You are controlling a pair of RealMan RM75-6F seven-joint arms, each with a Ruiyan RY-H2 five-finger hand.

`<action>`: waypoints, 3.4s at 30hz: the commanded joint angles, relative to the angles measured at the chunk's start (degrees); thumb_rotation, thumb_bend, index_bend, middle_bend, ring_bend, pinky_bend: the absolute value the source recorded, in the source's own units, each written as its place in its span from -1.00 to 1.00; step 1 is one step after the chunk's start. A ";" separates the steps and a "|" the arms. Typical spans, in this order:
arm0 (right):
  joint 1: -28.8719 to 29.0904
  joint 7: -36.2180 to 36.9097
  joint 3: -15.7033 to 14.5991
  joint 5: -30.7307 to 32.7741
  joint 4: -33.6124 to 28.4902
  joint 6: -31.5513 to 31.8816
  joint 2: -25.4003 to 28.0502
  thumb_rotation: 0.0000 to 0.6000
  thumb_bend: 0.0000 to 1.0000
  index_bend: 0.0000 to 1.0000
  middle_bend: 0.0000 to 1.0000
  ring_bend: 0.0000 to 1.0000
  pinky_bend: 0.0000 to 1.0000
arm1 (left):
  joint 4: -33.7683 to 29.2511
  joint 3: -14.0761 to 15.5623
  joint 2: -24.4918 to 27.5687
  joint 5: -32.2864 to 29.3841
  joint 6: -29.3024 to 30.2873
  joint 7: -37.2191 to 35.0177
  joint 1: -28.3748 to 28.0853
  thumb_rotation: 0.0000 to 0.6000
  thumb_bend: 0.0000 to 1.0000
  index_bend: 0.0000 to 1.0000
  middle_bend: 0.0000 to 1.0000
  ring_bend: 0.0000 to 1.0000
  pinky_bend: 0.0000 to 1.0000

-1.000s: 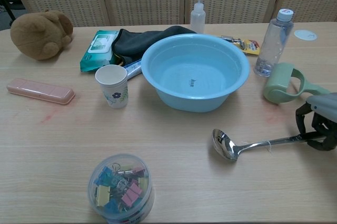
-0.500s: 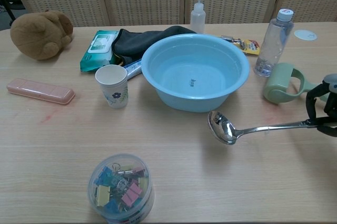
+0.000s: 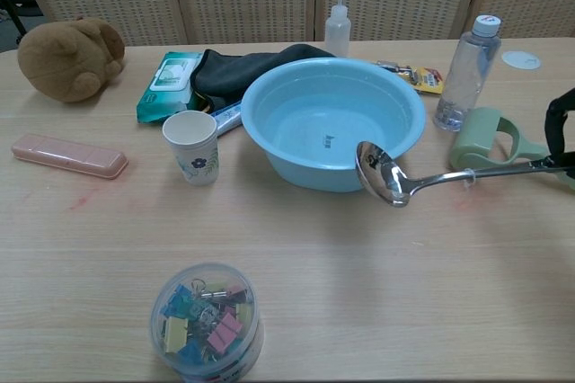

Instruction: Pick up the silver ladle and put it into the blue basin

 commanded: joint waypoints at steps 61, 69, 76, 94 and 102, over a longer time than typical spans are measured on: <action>37.55 -46.41 3.60 22.85 43.10 19.67 -36.11 1.00 1.00 0.75 0.79 0.61 0.96 | -0.33 -0.10 1.29 -2.36 -4.45 -3.67 -2.09 1.00 -1.00 -1.00 -1.00 -1.00 -1.00; 34.97 -44.49 0.69 15.13 52.78 18.93 -40.70 1.00 1.00 0.75 0.80 0.62 0.96 | -0.26 -0.15 1.17 -2.53 -4.70 -3.47 -2.29 1.00 -1.00 -1.00 -1.00 -1.00 -1.00; 32.32 -44.88 -0.11 11.14 57.75 17.29 -43.28 1.00 1.00 0.76 0.81 0.64 0.99 | -0.37 -0.04 0.89 -2.30 -4.41 -2.62 -2.18 1.00 -1.00 -1.00 -1.00 -1.00 -1.00; 27.32 -59.10 5.77 17.22 39.94 17.43 -38.65 1.00 1.00 0.77 0.81 0.65 0.99 | -0.39 0.01 0.26 -2.18 -4.41 -1.44 -2.29 1.00 -1.00 -1.00 -1.00 -1.00 -1.00; 26.26 -63.58 10.19 25.74 28.71 19.05 -35.26 1.00 1.00 0.77 0.81 0.65 0.99 | -0.46 0.20 0.10 -1.83 -4.32 -1.04 -2.25 1.00 -1.00 -1.00 -1.00 -1.00 -1.00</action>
